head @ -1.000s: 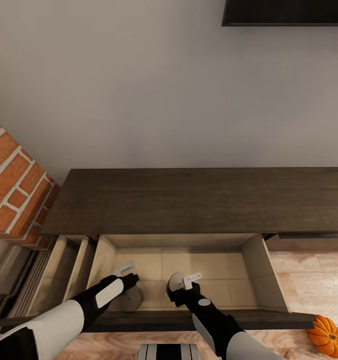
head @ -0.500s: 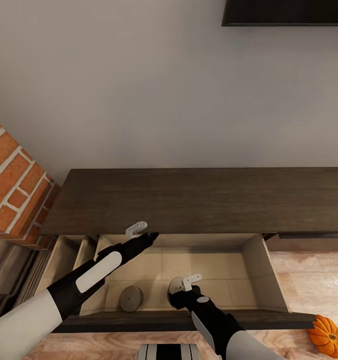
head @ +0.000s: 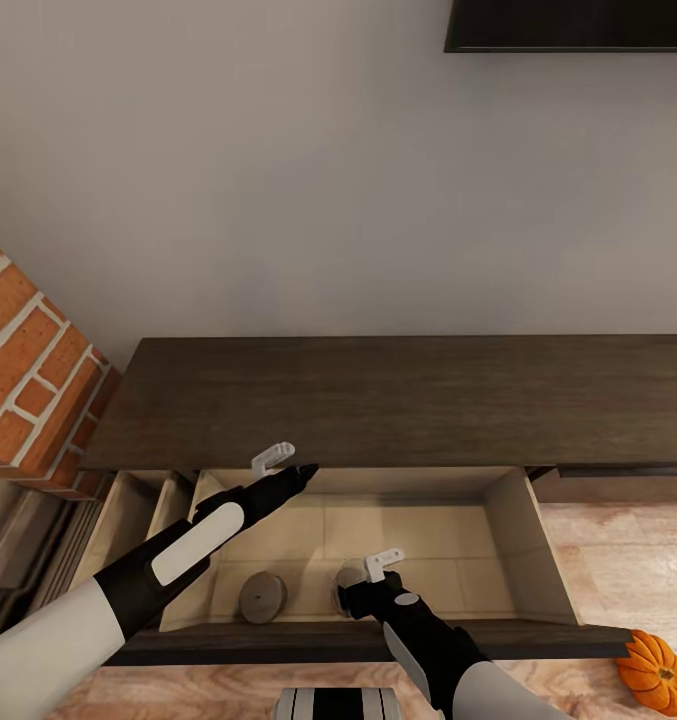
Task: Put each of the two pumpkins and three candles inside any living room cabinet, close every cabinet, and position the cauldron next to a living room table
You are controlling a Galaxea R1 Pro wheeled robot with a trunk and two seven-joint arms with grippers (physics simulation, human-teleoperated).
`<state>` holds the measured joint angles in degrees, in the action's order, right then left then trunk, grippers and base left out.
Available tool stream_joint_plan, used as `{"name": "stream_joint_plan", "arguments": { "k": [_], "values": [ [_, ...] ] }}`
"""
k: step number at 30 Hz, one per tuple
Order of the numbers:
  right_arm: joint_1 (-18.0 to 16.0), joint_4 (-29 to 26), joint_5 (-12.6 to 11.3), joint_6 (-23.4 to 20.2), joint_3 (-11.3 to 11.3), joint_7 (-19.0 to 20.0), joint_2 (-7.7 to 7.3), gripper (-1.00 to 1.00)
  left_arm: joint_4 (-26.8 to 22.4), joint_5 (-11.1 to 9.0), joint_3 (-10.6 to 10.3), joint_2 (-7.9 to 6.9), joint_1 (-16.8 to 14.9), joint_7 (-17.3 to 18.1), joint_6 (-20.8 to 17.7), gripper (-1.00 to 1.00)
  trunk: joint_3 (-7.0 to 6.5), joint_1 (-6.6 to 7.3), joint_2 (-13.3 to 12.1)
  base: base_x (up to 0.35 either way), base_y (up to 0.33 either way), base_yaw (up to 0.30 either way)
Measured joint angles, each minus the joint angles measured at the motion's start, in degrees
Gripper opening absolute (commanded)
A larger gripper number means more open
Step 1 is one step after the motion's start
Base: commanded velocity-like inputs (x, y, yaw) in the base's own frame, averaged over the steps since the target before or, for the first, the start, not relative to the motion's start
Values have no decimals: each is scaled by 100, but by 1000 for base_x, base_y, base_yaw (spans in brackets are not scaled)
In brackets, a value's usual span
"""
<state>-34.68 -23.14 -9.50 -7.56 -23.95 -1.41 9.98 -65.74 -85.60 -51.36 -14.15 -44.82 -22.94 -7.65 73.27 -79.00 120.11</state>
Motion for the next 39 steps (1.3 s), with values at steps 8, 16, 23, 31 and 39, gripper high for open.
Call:
{"name": "stream_joint_plan", "arguments": {
  "k": [8,16,23,31,39],
  "values": [
    [-1,1,0,0,0,1,0,100,-4,0,3,0,0,0,0,100,0,0,0,0,0,0],
    [0,1,-1,2,-1,1,0,100,-8,0,3,0,0,1,0,100,0,0,0,0,0,0],
    [5,-78,-13,-16,6,-4,2,100,-37,0,3,0,-1,1,0,100,1,0,0,0,0,0],
    [6,-1459,-46,-981,79,-8,-30,100,-144,8,3,-8,-1,0,0,100,1,0,0,0,0,0],
    [8,-1461,-63,-1115,87,-8,-44,100,-340,24,-30,7,7,2,7,100,1,0,0,0,0,0]
  ]
}}
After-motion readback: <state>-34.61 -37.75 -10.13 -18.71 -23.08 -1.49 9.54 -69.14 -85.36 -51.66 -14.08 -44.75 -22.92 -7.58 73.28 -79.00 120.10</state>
